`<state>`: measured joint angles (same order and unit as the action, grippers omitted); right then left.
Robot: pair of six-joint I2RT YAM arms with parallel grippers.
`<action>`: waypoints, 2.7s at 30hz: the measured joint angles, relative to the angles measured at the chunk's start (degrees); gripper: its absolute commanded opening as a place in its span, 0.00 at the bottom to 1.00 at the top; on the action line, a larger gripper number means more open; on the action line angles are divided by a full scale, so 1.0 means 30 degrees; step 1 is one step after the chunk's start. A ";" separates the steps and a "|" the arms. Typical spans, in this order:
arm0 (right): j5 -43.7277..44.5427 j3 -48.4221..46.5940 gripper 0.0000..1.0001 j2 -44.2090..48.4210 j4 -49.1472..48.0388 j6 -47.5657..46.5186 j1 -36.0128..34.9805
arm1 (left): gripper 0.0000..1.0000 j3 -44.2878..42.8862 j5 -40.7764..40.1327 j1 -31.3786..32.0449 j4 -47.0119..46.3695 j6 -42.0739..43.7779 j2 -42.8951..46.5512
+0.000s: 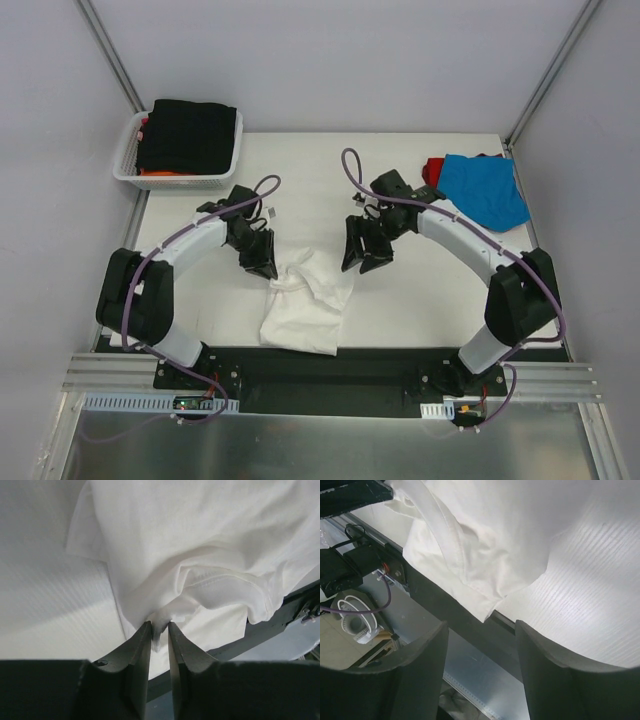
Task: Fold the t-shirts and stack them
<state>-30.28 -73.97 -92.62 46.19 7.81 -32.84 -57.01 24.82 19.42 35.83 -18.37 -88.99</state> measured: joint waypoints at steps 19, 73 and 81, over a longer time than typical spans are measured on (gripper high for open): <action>-0.0561 -0.4182 0.01 -0.4641 -0.1494 0.0583 0.0350 | 0.00 -0.2339 -0.1311 -0.0131 0.0277 -0.0656 0.0401; -0.0634 -0.0102 0.01 -0.4656 -0.4189 0.2069 -0.1821 | 0.00 -0.1020 -0.3402 0.1880 -0.1676 -0.3067 -0.2550; -0.0401 -0.0153 0.01 -0.7147 -0.6637 0.3410 -0.1814 | 0.00 -0.0911 -0.3774 0.1872 -0.1916 -0.3155 -0.3708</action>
<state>-31.48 -74.43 -114.06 26.28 18.04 -38.28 -59.75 13.50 25.04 30.09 -27.83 -100.12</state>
